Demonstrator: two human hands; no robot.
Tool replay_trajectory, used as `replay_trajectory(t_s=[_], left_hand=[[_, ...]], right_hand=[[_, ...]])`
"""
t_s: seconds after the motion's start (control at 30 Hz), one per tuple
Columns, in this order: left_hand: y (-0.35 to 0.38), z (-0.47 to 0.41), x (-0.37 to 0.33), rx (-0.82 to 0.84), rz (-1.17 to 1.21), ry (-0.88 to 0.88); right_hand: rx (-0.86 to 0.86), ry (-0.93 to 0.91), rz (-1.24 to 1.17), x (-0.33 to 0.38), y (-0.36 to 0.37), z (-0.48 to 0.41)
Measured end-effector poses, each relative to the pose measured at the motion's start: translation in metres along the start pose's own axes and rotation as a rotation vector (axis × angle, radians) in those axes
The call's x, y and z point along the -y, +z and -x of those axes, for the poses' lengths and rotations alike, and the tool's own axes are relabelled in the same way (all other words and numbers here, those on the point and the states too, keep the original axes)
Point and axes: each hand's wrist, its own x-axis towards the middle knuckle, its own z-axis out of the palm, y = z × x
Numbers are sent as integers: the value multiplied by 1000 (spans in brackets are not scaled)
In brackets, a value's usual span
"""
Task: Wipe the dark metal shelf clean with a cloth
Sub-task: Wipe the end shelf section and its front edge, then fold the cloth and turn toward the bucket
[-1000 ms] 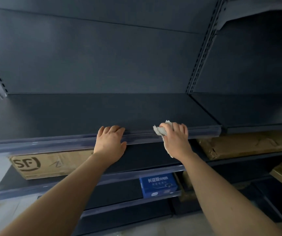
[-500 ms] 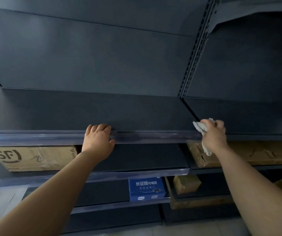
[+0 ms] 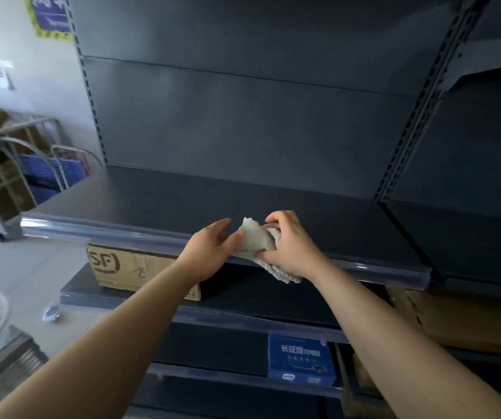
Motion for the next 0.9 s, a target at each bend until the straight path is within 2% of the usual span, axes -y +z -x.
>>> replay_trajectory(t_s=[0.17, 0.4, 0.67, 0.83, 0.9], left_hand=[[-57, 20, 30, -113, 10, -44], [-162, 53, 95, -385, 108, -206], [-286, 107, 192, -545, 157, -367], [-352, 140, 256, -675, 141, -461], [-372, 150, 281, -722, 161, -504]], right_hand=[[138, -123, -19, 62, 56, -22], [270, -68, -169, 144, 134, -55], [292, -98, -195, 271, 251, -79], [490, -59, -284, 340, 323, -83], [535, -112, -258, 359, 352, -86]])
